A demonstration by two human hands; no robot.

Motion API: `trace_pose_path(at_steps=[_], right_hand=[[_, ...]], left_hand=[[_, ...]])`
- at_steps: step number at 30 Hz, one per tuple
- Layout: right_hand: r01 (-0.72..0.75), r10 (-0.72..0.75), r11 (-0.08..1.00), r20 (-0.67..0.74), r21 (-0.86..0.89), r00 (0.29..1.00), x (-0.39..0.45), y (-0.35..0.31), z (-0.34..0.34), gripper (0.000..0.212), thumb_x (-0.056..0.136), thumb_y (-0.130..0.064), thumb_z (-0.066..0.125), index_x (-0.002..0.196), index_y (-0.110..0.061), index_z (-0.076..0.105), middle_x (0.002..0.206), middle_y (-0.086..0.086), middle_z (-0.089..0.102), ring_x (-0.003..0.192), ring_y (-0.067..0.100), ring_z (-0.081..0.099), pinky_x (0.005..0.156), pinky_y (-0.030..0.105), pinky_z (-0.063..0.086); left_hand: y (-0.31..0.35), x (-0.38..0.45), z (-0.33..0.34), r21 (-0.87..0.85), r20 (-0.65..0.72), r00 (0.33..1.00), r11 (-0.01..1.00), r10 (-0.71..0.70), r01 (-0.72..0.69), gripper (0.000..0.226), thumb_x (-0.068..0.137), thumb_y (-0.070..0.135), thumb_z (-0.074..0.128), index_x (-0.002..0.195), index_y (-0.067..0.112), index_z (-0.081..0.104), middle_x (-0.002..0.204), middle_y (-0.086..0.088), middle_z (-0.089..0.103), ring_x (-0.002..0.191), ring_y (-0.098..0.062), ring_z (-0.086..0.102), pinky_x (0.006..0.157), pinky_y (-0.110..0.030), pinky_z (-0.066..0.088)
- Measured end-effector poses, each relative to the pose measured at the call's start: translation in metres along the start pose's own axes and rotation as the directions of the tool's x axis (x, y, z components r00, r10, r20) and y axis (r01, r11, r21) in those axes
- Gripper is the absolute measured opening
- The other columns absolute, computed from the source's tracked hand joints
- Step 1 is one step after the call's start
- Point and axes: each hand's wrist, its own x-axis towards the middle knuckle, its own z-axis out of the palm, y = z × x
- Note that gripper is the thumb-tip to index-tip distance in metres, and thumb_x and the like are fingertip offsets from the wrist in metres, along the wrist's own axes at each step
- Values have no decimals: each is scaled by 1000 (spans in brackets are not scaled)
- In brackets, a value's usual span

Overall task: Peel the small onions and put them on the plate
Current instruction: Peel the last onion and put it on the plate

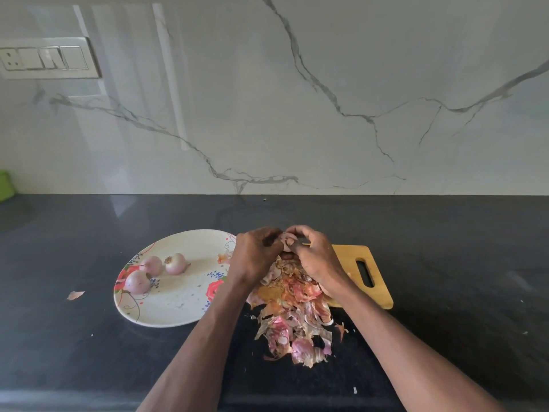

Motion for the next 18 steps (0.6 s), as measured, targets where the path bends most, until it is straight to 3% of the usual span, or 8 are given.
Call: trace_pose_path(at_steps=[4, 7, 11, 14, 18], right_hand=[[-42, 42, 988, 5, 151, 999, 1, 1, 1, 14, 96, -16, 67, 105, -26, 70, 107, -5, 71, 108, 17, 66, 97, 48, 54], [-60, 55, 971, 25, 230, 998, 3, 2, 2, 26, 96, -5, 63, 107, -27, 69, 115, -2, 72, 112, 19, 66, 100, 50, 53], [-132, 98, 903, 103, 408, 990, 3, 1, 0, 31, 95, 6, 56, 109, -17, 72, 115, 10, 72, 112, 30, 68, 102, 53, 51], [-129, 92, 911, 113, 393, 989, 2, 1, -2, 29, 85, -1, 69, 103, -23, 76, 112, 6, 74, 111, 31, 67, 104, 54, 50], [-88, 80, 957, 42, 275, 996, 3, 3, 1, 35, 78, -4, 79, 96, -33, 73, 114, 0, 70, 112, 25, 64, 100, 51, 53]], left_hand=[[1, 2, 1, -75, -100, 990, 993, -100, 93, 14, 90, 11, 72, 101, 12, 79, 88, 5, 76, 79, -5, 72, 73, -26, 59], [-4, 5, -2, -166, -100, 975, 970, -197, 178, 28, 88, 7, 69, 114, 8, 75, 104, -4, 77, 92, -13, 74, 87, -39, 61], [1, 5, -5, -234, -79, 973, 953, -218, 195, 21, 89, 10, 67, 106, 11, 78, 95, 0, 78, 84, -9, 75, 82, -34, 61], [1, 5, -5, -268, -47, 979, 946, -200, 181, 12, 88, 14, 74, 97, 17, 79, 88, 4, 78, 83, -11, 75, 78, -30, 60], [-6, 7, -3, -294, -46, 974, 935, -221, 198, 14, 89, 5, 70, 97, 13, 78, 89, 0, 78, 83, -18, 75, 81, -41, 62]])
